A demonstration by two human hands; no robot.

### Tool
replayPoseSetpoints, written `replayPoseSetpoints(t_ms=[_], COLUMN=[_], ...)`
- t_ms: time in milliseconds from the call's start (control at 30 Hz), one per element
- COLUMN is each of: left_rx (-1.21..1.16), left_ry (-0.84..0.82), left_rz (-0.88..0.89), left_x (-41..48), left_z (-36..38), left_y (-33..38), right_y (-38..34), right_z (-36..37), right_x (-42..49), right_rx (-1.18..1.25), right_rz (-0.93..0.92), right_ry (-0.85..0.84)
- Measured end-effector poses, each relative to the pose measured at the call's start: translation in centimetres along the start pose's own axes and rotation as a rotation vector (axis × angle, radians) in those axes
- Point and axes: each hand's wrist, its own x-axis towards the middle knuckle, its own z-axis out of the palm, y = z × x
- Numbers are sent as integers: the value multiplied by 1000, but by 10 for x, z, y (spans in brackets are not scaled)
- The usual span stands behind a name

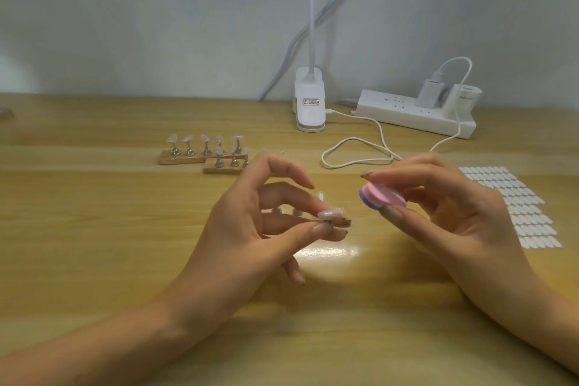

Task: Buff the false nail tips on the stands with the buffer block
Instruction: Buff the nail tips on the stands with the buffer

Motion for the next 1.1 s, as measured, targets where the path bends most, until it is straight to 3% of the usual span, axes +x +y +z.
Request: replayPoseSetpoints(t_ms=[500, 1100], left_rx=[221, 278], left_ry=[7, 36], left_rz=[56, 99], left_x=[-1, -4], left_z=[0, 4], left_y=[-1, 0], right_y=[-10, -12], right_z=[9, 9], right_x=[-3, 0], right_rx=[-198, -180], right_rz=[-237, -187], right_ry=[-114, -79])
